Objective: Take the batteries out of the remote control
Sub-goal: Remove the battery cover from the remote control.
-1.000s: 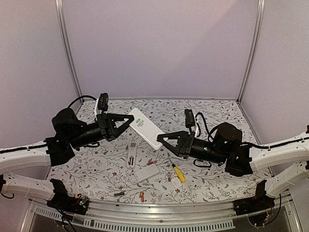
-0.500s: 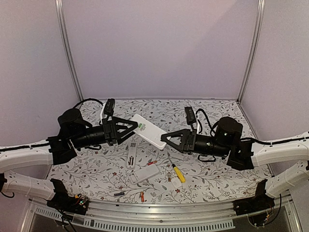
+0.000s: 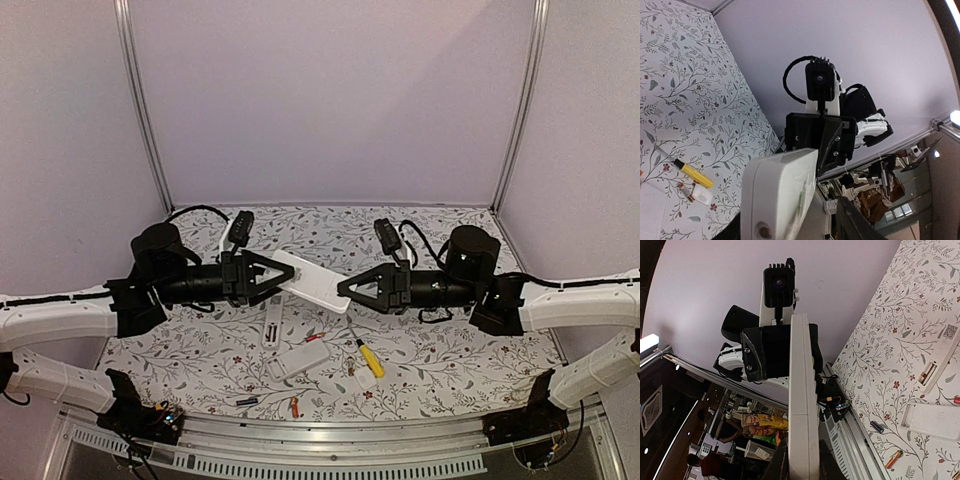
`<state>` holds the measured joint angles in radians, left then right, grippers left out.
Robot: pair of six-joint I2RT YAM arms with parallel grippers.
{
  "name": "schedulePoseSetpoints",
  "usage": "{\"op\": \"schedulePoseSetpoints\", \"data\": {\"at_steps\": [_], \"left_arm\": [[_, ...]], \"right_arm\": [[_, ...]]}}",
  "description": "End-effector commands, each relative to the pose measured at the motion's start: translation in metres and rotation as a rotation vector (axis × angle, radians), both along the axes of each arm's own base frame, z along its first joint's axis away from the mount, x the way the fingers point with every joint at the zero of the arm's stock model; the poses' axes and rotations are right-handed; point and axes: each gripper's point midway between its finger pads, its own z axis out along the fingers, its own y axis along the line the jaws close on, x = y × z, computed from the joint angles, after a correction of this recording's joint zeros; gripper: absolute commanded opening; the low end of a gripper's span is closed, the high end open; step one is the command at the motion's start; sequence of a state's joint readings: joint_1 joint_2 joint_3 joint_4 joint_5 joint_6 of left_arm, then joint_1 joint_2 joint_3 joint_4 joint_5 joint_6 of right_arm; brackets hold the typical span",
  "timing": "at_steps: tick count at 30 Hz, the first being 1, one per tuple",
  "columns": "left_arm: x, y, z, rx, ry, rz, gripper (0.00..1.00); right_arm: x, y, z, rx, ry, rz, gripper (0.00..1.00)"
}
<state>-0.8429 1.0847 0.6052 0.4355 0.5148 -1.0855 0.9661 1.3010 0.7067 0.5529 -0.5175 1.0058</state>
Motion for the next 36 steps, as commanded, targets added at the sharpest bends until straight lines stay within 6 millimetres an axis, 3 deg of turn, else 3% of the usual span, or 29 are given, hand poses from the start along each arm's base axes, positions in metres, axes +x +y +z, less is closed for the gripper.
{"op": "schedulePoseSetpoints", "data": {"at_steps": [1,5,10,15,19,22,27,36], "left_arm": [[-0.002,-0.002,0.013,-0.027,-0.037,-0.031,0.5],[-0.003,-0.003,0.012,-0.026,-0.031,-0.043,0.47],[-0.005,-0.003,0.012,-0.029,-0.032,-0.054,0.22],[-0.002,0.0,0.015,-0.044,-0.039,-0.017,0.0],[0.001,0.006,0.023,-0.077,-0.057,0.025,0.0],[0.003,0.008,0.027,-0.083,-0.068,0.04,0.0],[0.003,0.008,0.026,-0.082,-0.064,0.039,0.0],[0.001,0.007,0.026,-0.083,-0.063,0.024,0.0]], "right_arm": [[-0.009,0.006,0.008,-0.002,-0.008,0.099,0.0],[-0.011,0.009,0.005,-0.014,-0.006,0.126,0.0],[-0.005,0.008,0.0,-0.032,0.005,0.099,0.0],[0.001,0.004,-0.002,-0.033,0.008,0.055,0.25],[0.003,0.003,-0.005,-0.049,0.01,0.014,0.5],[0.001,0.005,-0.005,-0.063,0.003,-0.005,0.62],[-0.002,0.013,-0.006,-0.074,0.002,-0.013,0.63],[0.002,0.021,0.002,-0.064,-0.007,-0.033,0.55]]}}
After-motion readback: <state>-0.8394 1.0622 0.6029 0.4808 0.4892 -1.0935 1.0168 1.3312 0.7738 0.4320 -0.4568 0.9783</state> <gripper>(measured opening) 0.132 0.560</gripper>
